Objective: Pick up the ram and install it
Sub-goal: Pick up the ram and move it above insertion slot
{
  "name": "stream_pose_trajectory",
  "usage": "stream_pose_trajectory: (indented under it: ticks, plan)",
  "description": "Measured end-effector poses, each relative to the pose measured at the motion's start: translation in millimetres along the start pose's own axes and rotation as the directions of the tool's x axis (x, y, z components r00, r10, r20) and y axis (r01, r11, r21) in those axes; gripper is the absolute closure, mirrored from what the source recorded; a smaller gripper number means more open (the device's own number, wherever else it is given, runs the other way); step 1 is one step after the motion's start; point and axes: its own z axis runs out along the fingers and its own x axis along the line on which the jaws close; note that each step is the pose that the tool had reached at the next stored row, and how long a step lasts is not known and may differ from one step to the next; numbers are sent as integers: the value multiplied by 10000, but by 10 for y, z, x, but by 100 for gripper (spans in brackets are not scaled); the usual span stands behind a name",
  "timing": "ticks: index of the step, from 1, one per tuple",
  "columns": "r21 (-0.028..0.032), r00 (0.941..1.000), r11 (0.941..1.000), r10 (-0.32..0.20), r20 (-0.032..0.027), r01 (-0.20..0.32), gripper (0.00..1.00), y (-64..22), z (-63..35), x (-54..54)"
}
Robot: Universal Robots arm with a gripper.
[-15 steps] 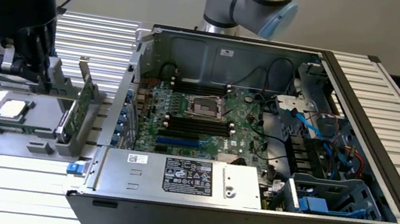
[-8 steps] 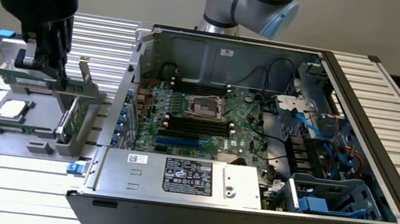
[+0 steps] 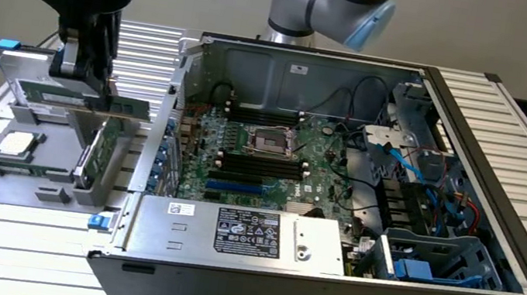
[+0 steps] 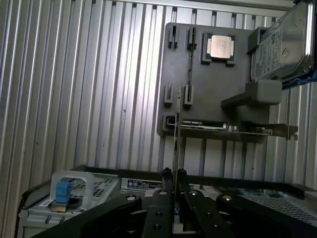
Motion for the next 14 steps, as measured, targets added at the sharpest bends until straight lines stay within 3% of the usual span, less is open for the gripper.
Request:
stream_pose_trajectory:
  ticks: [14]
  plan:
    - [0,10000,10000,-8,2,8,86,-504,-187,-1]
